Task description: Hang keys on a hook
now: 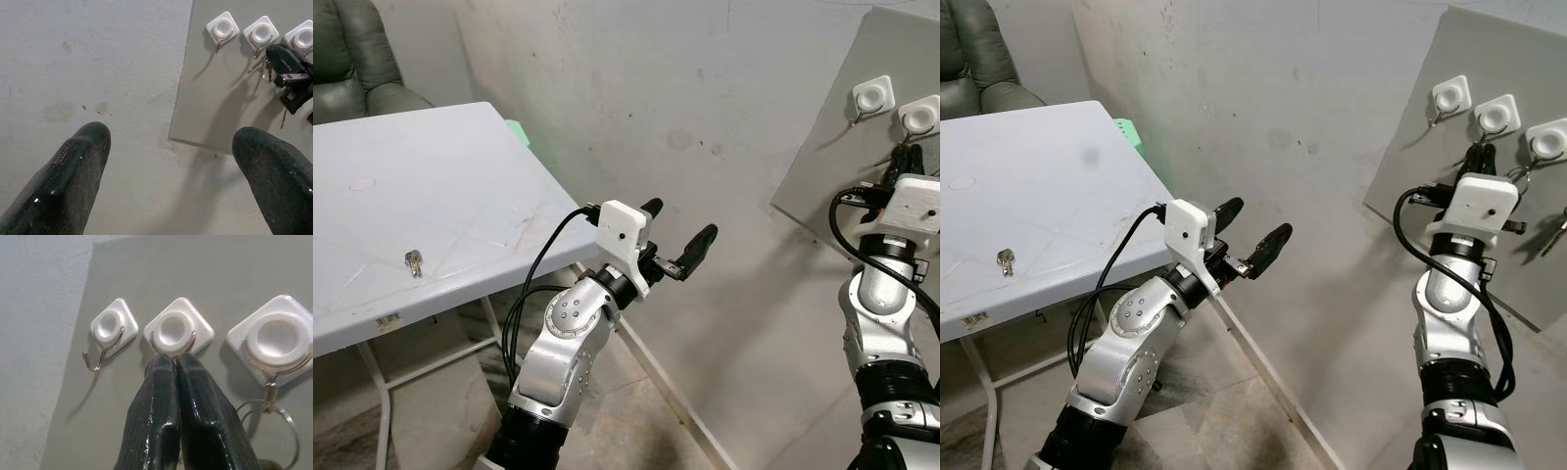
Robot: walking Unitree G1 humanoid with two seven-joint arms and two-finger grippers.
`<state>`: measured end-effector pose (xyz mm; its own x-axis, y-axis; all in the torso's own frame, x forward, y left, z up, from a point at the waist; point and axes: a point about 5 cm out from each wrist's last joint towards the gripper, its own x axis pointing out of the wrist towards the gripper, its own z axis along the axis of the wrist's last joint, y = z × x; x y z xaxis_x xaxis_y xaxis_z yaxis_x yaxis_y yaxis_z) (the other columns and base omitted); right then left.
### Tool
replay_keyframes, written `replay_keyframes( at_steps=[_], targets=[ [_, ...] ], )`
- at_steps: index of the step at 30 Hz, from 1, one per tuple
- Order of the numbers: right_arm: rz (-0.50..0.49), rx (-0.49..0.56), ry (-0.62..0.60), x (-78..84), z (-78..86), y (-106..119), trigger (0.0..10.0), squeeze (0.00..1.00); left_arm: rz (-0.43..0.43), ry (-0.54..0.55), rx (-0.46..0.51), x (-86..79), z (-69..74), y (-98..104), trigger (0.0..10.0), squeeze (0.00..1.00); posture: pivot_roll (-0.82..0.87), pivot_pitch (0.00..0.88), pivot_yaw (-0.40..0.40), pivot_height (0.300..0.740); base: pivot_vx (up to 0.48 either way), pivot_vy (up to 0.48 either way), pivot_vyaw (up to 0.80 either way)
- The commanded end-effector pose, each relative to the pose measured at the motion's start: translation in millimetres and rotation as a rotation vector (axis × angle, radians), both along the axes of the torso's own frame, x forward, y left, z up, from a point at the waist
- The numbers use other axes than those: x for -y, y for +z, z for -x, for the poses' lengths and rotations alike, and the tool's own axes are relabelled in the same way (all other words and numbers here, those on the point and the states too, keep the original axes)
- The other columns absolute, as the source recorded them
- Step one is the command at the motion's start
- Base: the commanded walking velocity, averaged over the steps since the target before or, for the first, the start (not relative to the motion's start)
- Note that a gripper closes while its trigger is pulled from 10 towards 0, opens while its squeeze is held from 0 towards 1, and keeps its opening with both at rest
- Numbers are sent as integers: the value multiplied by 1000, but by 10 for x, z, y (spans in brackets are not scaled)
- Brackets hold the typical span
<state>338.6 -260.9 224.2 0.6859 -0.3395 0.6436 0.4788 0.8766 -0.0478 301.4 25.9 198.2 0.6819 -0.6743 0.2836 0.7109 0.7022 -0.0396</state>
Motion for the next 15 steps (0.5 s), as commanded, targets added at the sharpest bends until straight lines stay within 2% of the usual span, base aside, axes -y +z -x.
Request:
replay_keyframes(
  at_steps=[1,6,15],
  targets=[
    [-23,43,-80,189,72,93,10000,0,3,-11,13,34,6,50,10000,0,12,39,-71,740,0,0,0],
    [-14,84,-71,165,69,181,10000,0,2,-14,13,37,8,50,10000,0,11,39,-69,740,0,0,0],
    [3,137,19,20,15,324,10000,0,4,-11,15,39,13,49,10000,0,15,37,-75,740,0,0,0]
  ],
)
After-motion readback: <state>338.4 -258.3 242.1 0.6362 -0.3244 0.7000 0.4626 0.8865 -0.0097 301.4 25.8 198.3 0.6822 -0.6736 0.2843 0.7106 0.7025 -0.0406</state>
